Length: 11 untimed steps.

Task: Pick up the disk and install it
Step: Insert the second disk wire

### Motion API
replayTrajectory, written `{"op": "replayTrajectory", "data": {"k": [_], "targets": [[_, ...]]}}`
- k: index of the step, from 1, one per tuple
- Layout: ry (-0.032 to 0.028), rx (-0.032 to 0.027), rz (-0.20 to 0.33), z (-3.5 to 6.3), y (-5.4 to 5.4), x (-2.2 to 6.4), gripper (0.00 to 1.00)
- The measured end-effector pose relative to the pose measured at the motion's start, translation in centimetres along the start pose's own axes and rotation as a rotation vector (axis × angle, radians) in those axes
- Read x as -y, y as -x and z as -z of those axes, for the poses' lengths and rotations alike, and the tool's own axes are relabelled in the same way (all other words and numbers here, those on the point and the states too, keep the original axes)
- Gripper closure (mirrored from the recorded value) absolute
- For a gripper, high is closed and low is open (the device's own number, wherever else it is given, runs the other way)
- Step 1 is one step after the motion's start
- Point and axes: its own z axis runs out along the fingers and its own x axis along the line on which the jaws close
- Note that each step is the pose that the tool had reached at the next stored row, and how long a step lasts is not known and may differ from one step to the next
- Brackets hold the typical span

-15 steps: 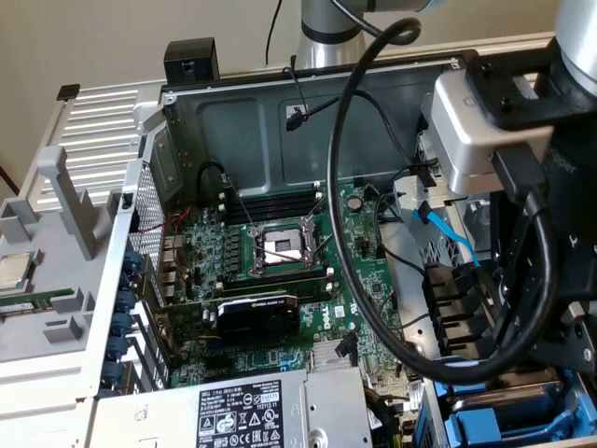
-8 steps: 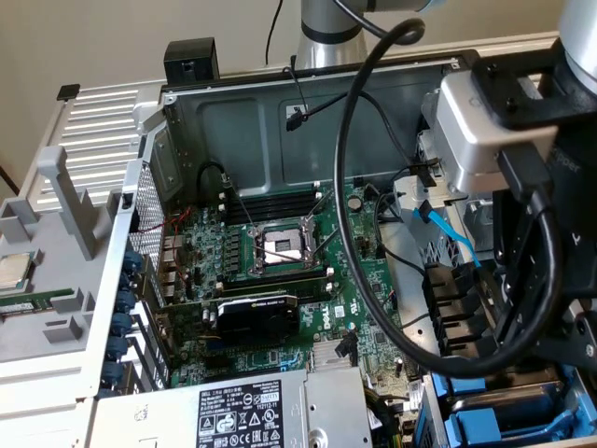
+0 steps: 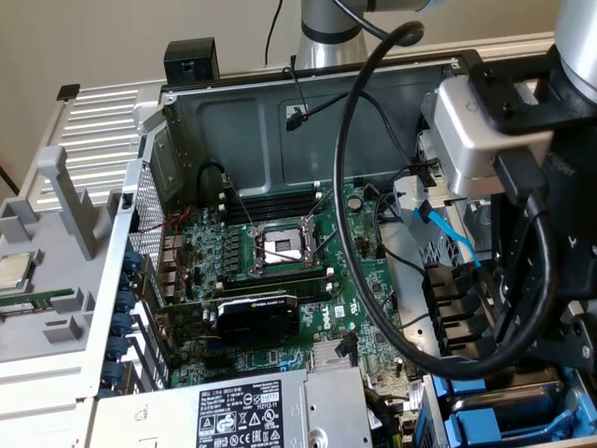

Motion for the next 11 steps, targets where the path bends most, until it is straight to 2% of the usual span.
{"op": "replayTrajectory", "data": {"k": [11], "targets": [[0.0000,-0.0001,0.000,-0.28,0.02,0.00,0.84]]}}
